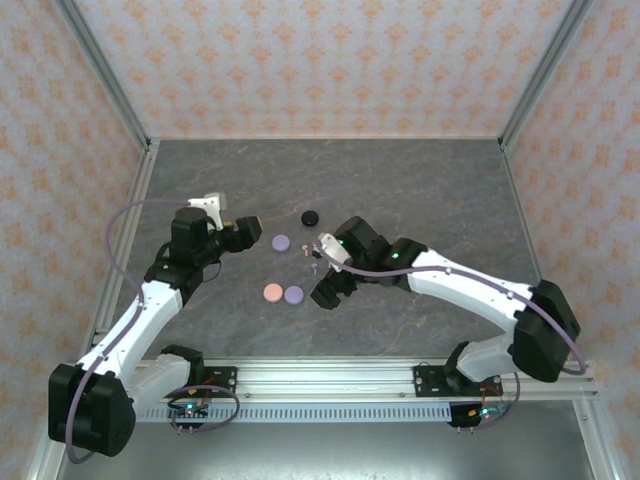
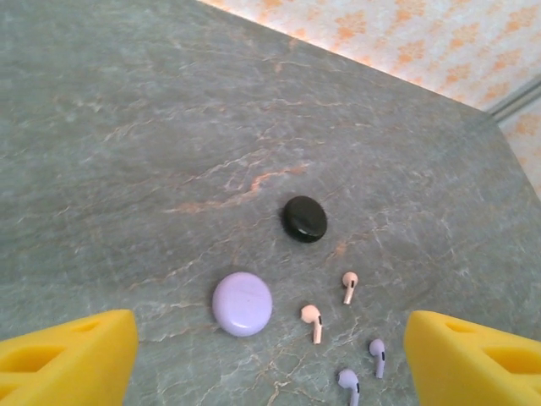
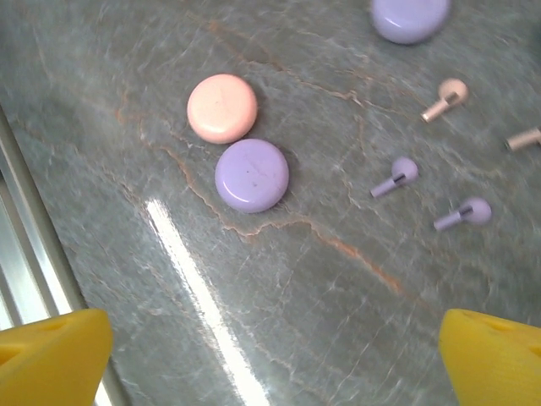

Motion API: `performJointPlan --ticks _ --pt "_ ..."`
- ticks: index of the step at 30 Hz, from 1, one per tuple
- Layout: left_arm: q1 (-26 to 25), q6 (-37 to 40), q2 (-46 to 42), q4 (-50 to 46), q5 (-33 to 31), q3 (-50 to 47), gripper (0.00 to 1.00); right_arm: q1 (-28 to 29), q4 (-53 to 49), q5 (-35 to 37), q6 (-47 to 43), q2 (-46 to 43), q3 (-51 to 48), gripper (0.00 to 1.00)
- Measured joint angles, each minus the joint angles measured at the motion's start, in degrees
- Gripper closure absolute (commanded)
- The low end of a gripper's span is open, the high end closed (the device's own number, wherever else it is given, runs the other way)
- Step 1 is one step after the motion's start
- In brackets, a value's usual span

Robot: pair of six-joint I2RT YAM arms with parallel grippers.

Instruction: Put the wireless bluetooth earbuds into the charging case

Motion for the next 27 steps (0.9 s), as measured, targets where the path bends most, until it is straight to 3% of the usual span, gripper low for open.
performJointPlan --ticks 12,18,27 --pt "3.67 -2.95 -4.04 -3.78 -3.32 -4.59 0.1 2.16 6.14 -1.2 -21.86 16.26 5.64 0.0" --pt "5.64 -2.95 -6.36 -4.76 -3.43 -6.75 0.08 3.04 7.08 -1.09 -26.6 23.54 9.2 0.12" --pt "5.99 -2.95 -6.84 -6.14 -3.37 -7.93 0.08 3.96 7.02 -1.14 -29.44 29.97 13.14 0.21"
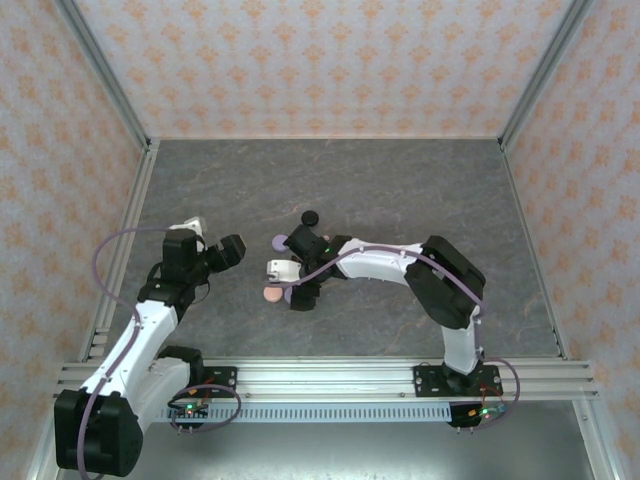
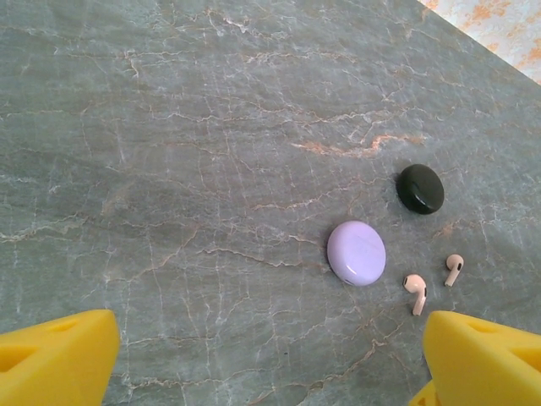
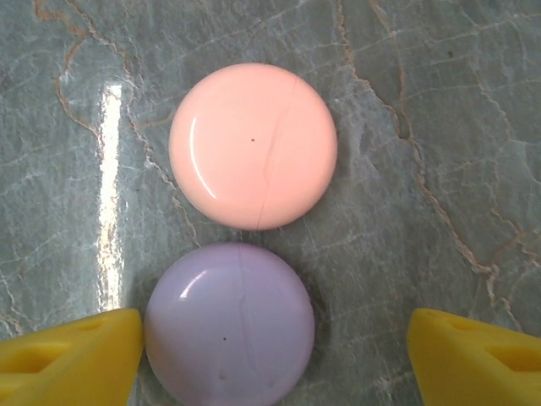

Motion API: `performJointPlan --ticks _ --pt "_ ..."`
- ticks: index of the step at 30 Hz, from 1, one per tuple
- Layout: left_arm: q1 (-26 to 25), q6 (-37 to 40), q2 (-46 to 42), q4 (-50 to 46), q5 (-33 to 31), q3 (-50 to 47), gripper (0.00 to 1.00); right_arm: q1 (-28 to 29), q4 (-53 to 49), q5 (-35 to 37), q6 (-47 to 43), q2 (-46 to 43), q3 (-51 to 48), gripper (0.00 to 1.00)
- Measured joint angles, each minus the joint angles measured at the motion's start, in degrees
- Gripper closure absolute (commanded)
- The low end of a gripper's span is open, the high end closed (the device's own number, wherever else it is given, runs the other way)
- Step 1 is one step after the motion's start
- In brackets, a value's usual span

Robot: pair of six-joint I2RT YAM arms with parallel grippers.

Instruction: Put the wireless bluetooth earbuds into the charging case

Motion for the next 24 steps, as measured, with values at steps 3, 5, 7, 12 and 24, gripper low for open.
performJointPlan --ticks 3,5,7,12,24 --pt "0.0 0.0 -0.55 -0.13 0.02 0.0 0.07 0.35 -0.63 -0.02 -0.72 1.09 0.5 0.25" --pt "0.0 0.0 -0.76 -0.15 0.0 0.0 0.07 0.46 -1.25 -0.02 -0.98 1.97 0.9 0.28" --pt "0.0 0.0 -0.94 -0.28 0.0 0.0 0.07 0.48 -1.92 -0.39 -1.18 2.54 1.27 0.31" --pt "0.0 0.0 -1.44 -0.96 0.0 -0.02 0.06 0.59 -2.95 -0.24 -1.44 2.73 1.88 0.42" --pt "0.0 0.2 -3.32 -2.86 3.56 -0.04 0.1 0.9 -3.34 1.86 -1.55 0.37 0.31 0.55"
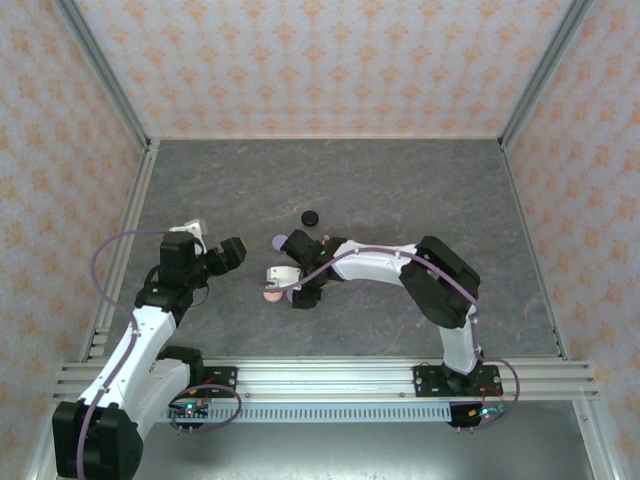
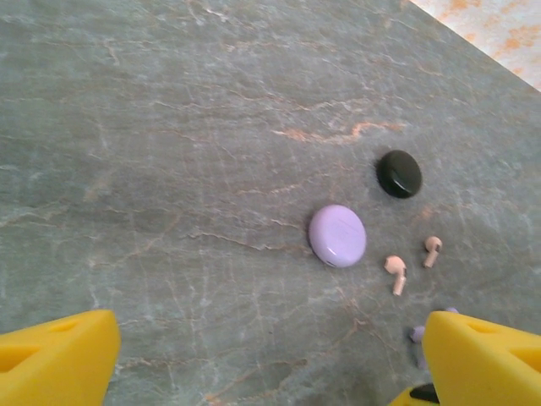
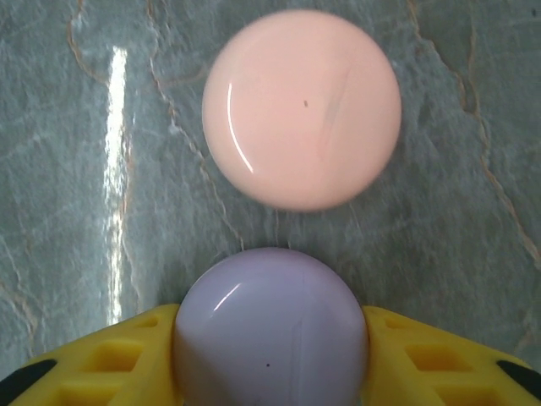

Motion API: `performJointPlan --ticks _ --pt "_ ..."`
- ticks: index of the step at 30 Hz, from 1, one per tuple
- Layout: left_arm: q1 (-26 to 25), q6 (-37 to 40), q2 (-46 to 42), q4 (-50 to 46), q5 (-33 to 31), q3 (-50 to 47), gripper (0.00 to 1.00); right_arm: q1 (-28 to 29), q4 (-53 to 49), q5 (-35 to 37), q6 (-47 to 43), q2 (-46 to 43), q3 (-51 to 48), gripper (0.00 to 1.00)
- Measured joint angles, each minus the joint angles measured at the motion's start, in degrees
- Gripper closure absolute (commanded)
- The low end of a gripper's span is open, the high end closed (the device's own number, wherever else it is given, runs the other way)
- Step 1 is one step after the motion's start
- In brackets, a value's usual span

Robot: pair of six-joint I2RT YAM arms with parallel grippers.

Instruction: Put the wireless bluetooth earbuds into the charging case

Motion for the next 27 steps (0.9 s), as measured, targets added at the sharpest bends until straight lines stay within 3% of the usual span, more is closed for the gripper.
performJointPlan --ticks 6,12,16,22,27 --pt "0.0 -0.11 -4.17 -0.7 9.14 0.11 0.12 -0.13 2.14 1.62 0.39 -9.25 -4.61 0.55" --pt "-0.2 -2.6 -6.91 1.68 23.15 0.68 0.13 -2.78 4.98 2.23 0.55 -21.68 -7.19 0.55" --pt "-2.6 -3.65 -6.93 2.4 29.99 2.8 0.13 -3.34 6.29 3.3 -0.31 -26.99 -7.3 0.55" --pt "-9.51 -3.5 -4.04 3.91 34.58 8.2 0.18 -3.19 7.13 5.29 -2.32 -30.99 -7.39 0.54" --pt "-11.02 -3.43 0.13 5.16 35.82 10.16 0.24 -2.32 7.13 6.88 -3.74 -32.11 -7.39 0.54"
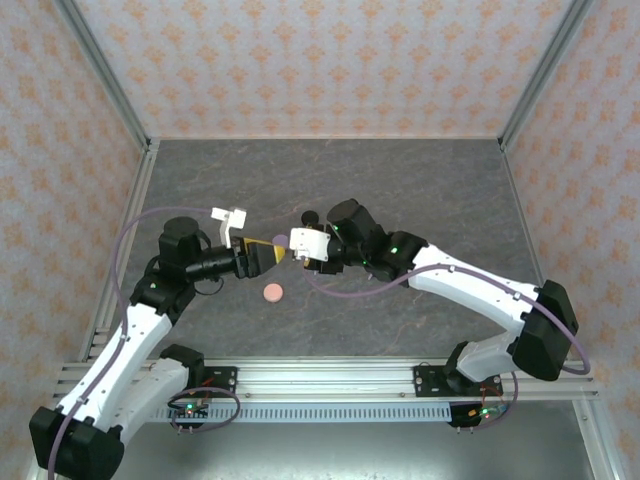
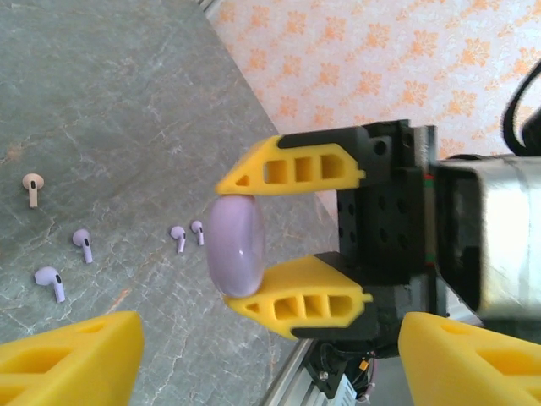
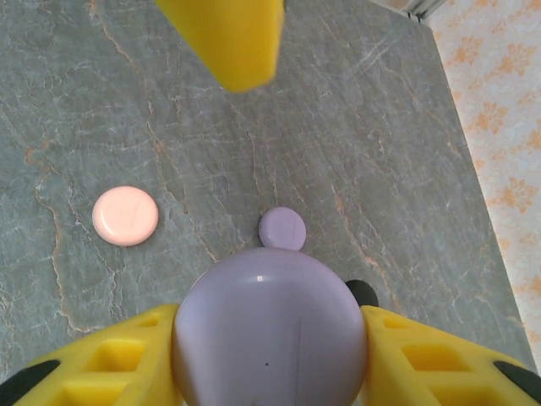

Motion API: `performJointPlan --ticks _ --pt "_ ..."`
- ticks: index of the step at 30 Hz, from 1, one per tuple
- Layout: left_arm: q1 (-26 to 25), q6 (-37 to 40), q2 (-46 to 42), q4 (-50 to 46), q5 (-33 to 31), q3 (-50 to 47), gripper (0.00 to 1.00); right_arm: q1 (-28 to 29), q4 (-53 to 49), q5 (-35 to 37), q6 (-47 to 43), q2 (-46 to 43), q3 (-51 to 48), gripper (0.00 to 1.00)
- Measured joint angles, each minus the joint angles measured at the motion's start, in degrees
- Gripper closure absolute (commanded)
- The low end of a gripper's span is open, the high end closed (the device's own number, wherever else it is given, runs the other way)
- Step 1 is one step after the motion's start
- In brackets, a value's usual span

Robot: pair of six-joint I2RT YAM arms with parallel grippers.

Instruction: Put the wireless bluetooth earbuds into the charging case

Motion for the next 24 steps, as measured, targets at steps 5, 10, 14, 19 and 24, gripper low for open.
performJointPlan --ticks 5,10,14,19,24 --pt "-0.87 -0.04 3.43 1.2 0.39 0.11 0.28 0.63 0.61 0.07 -0.39 -0.61 -0.02 0.54" --pt "-2.32 -0.04 4.83 3.41 1.33 0.11 0.3 0.63 1.36 -0.26 -0.37 -1.36 -0.09 0.54" --pt "-3.17 -0.11 5.95 4.96 1.46 0.11 0.33 0.63 1.44 -0.63 -0.35 -1.46 -0.09 0.54" --pt "-4.83 -0.24 7.91 6.67 1.44 0.55 0.38 0.85 1.46 -1.46 -0.13 -1.46 -0.09 0.54" --pt "-5.92 -0.35 9.31 8.22 1.42 0.9 0.43 1.01 1.84 -1.75 0.09 -1.46 -0.09 0.54"
